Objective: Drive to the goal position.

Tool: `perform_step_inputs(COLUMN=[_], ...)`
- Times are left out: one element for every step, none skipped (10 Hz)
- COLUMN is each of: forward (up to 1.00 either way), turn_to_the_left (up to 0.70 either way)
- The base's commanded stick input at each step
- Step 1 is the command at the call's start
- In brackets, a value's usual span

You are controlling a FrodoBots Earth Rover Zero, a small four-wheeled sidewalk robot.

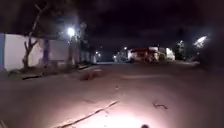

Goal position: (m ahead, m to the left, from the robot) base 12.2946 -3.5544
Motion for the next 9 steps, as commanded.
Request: perform_step_inputs(forward=[0.70, 0.70, 0.70, 0.70, 0.70, 0.70, 0.70, 0.70, 0.70], turn_to_the_left=[0.00, 0.00, 0.00, 0.00, 0.00, 0.00, 0.00, 0.00, 0.00])
